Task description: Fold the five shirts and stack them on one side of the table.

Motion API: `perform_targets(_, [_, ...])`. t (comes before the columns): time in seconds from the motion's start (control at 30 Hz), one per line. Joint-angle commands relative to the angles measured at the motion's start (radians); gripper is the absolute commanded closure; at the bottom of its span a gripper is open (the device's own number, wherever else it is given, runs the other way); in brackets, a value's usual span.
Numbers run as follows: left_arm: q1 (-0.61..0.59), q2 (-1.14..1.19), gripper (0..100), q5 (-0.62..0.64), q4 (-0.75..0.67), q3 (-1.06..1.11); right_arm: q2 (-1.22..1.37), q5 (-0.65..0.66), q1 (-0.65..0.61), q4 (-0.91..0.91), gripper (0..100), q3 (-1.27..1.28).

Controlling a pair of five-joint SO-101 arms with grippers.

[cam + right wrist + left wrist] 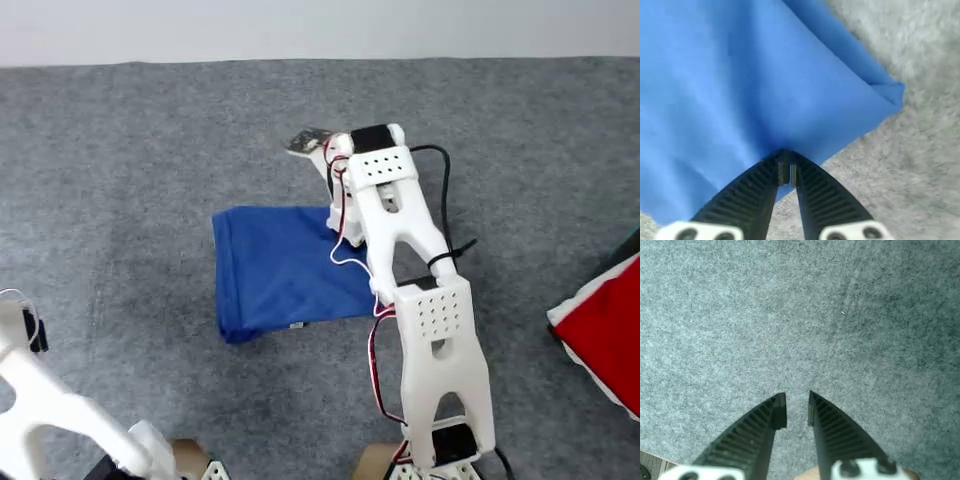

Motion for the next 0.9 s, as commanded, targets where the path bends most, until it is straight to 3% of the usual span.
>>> perform_targets(0.0, [0.009,-0.031,91,0.009,0.008,-0.044,-0.007,0.011,0.038,0.005,98.8,-0.048])
perform_targets(0.2, [0.009,-0.031,91,0.011,0.008,-0.044,-0.053,0.011,0.074,0.007,98.8,-0.048])
perform_targets(0.4, [0.009,-0.031,91,0.011,0.008,-0.044,-0.140,0.011,0.015,-0.070,98.7,-0.048])
perform_targets(0.63, [0.009,-0.031,91,0.011,0.029,-0.047,-0.065,0.005,-0.005,-0.271,98.7,-0.048])
perform_targets(0.87, [0.008,-0.031,91,0.011,0.029,-0.047,0.012,0.005,0.065,-0.285,98.8,-0.048])
